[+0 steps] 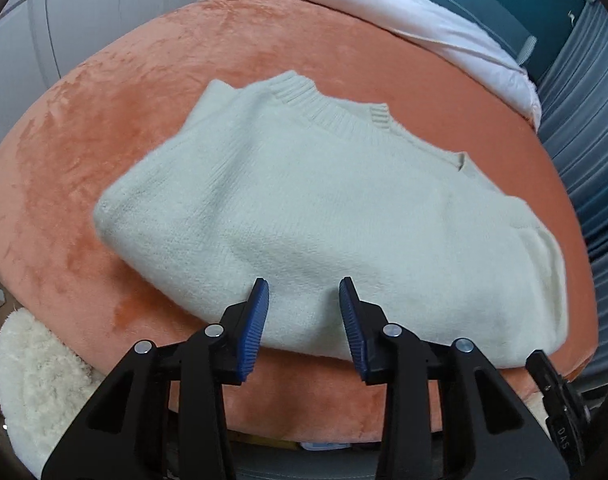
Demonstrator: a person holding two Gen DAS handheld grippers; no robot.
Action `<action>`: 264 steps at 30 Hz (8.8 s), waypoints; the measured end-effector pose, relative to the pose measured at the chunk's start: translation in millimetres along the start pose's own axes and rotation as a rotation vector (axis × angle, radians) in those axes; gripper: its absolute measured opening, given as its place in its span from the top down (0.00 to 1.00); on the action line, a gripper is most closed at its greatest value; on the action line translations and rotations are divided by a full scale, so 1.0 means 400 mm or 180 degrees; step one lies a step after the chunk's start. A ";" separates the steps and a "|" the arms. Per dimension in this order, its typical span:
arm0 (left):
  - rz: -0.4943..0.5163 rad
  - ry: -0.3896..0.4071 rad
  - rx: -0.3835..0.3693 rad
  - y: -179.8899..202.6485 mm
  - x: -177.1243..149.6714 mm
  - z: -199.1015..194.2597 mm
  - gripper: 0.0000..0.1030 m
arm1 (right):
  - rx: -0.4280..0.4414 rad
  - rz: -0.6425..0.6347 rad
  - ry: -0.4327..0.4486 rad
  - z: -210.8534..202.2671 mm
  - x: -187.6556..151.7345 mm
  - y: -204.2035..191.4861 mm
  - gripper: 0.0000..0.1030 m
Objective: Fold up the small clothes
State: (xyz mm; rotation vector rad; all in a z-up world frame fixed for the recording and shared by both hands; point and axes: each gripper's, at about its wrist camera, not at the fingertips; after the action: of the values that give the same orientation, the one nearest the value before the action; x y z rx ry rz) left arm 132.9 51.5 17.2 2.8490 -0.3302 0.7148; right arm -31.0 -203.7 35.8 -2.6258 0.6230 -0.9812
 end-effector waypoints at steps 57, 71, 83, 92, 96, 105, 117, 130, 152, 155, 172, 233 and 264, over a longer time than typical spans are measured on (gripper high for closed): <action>0.0303 0.0058 0.0547 0.016 0.049 -0.043 0.84 | -0.0660 0.0145 0.0120 -0.007 0.098 0.067 0.91; 0.0369 -0.0034 0.0752 0.008 0.036 -0.002 0.67 | -0.0743 -0.0014 -0.0016 0.083 0.077 0.038 0.91; -0.0287 0.0189 0.0533 -0.130 0.072 -0.050 0.54 | -0.0867 0.0791 0.0429 -0.065 0.155 0.286 0.68; -0.0475 -0.0035 0.0511 -0.190 0.125 0.052 0.70 | -0.0766 0.0738 0.0035 0.081 0.239 0.301 0.65; -0.0641 0.0161 0.0265 -0.225 0.133 0.009 0.89 | -0.0445 0.0794 0.0419 0.001 0.269 0.264 0.92; -0.0586 0.0005 0.0432 -0.230 0.131 0.048 0.87 | -0.0964 0.0655 0.0187 0.063 0.233 0.305 0.86; 0.0242 0.0001 0.0291 0.076 0.045 0.024 0.86 | -0.0068 -0.0436 -0.0270 0.155 0.073 -0.140 0.83; 0.0379 0.0019 0.0390 0.092 0.012 0.013 0.80 | -0.0199 -0.0507 -0.0508 0.172 -0.007 -0.161 0.82; 0.0346 -0.0151 0.0727 0.013 -0.086 0.001 0.56 | -0.0879 0.0507 -0.0086 -0.002 0.003 0.155 0.86; 0.0348 -0.0182 0.0732 0.015 -0.094 0.010 0.56 | -0.0856 0.0417 -0.0158 -0.019 -0.038 0.138 0.85; 0.0289 -0.0212 0.0644 0.008 -0.115 0.011 0.56 | -0.0603 -0.0045 -0.0148 -0.025 -0.052 -0.036 0.80; 0.1502 0.0554 -0.0759 0.636 -0.062 -0.148 0.27 | -0.0284 0.1093 0.0208 -0.236 0.020 0.356 0.44; 0.1166 -0.0259 0.0121 0.401 -0.101 0.013 0.56 | 0.0046 0.1738 -0.0022 -0.085 0.065 0.420 0.68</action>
State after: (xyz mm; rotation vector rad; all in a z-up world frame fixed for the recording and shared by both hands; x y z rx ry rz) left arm 59.3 -96.5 13.2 2.8888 -0.8760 0.6705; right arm -86.3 -365.8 9.7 -2.2437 1.2348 -0.7937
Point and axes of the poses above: each gripper's, at about its wrist camera, not at the fingertips, and z roughly the way its jaws point, y to its right, x to its top, and after that the axes turned 13 degrees about z, right-handed
